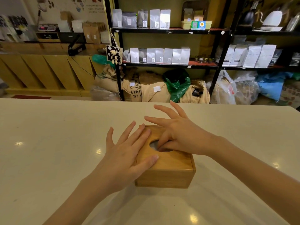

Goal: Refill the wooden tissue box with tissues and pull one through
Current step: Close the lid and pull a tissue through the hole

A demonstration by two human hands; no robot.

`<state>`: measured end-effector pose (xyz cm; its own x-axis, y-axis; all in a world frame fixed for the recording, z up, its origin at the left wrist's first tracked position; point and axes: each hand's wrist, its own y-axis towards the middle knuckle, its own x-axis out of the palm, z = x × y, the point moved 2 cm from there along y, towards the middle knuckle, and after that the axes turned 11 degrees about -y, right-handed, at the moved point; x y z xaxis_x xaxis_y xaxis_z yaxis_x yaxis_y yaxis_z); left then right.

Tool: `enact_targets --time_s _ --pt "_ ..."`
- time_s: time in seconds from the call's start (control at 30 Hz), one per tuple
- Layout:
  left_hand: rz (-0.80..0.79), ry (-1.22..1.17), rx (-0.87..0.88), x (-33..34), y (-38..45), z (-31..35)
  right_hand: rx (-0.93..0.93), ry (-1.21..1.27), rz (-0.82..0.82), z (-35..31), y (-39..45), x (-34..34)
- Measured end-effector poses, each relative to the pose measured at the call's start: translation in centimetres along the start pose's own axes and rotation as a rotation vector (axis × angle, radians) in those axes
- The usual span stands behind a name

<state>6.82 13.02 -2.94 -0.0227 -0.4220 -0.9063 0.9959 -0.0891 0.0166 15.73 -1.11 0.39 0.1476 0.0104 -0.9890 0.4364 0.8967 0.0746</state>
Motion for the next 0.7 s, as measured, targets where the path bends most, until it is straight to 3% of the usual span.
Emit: enact_targets --time_s 0.37,0.7 --pt "0.004 -0.030 0.004 0.0 0.0 0.0 0.006 0.131 -0.107 0.3 0.7 0.4" --pt "0.013 -0.063 0.022 0.2 0.0 -0.3 -0.026 0.219 -0.034 0.6 1.0 1.0"
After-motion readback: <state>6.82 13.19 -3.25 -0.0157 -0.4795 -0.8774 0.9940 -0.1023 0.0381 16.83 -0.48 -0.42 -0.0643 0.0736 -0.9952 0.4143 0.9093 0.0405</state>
